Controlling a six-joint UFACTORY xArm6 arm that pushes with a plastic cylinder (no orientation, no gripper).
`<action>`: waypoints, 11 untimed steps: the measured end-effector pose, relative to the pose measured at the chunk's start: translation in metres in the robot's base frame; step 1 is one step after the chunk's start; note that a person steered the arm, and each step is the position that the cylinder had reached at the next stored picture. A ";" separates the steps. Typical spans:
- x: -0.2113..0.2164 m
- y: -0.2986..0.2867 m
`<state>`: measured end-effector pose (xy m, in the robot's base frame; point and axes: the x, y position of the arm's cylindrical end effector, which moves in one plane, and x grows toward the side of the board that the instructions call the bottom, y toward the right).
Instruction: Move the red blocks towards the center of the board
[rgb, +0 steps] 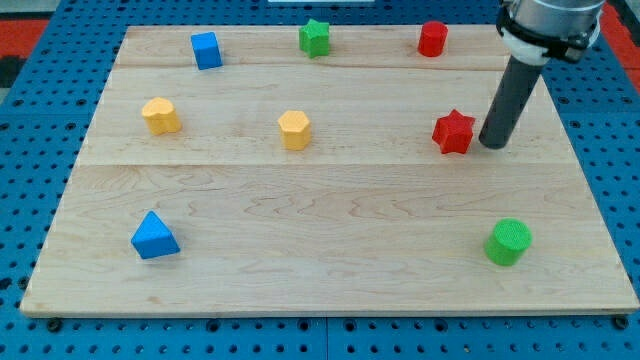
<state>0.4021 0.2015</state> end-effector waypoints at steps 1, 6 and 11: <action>-0.018 -0.041; -0.170 0.019; -0.171 -0.121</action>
